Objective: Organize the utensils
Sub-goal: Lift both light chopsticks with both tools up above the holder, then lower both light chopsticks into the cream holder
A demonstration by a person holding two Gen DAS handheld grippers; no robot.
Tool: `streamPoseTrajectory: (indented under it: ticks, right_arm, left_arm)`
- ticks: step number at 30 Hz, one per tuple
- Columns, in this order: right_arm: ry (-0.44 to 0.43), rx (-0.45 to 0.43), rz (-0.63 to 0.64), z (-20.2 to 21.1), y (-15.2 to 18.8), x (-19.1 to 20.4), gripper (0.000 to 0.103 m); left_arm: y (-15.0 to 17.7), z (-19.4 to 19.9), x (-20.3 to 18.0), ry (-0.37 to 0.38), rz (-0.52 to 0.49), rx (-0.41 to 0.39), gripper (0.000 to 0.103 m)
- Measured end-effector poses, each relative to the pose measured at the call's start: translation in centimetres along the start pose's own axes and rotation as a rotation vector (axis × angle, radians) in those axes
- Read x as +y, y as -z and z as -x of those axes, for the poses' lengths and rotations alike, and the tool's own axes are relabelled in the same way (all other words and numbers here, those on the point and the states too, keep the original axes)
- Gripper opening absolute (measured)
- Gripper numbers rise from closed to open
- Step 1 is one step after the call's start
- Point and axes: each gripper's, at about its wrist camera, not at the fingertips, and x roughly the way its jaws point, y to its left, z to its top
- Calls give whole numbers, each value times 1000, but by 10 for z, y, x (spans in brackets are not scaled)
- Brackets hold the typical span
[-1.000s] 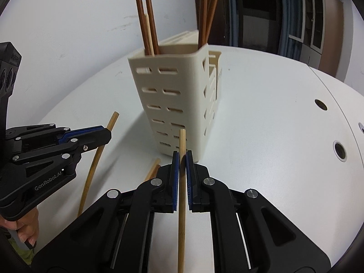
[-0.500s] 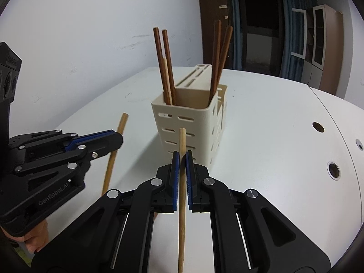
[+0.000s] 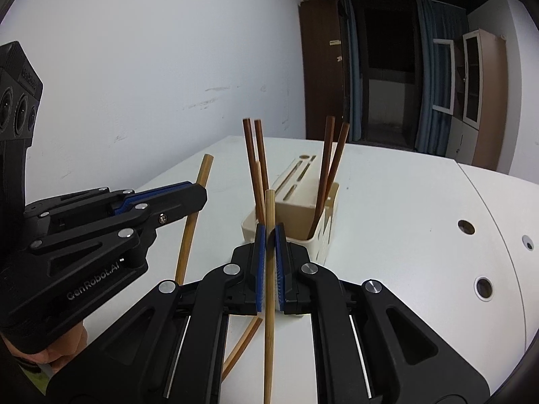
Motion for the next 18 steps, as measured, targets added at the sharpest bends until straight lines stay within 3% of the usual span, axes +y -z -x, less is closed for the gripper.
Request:
streamPoseTrajectory:
  ticks: [18]
  right_arm:
    - [8,-152,-21,1,-29,-25,5]
  left_arm:
    - [-30,-1,10,42,23,-142,6]
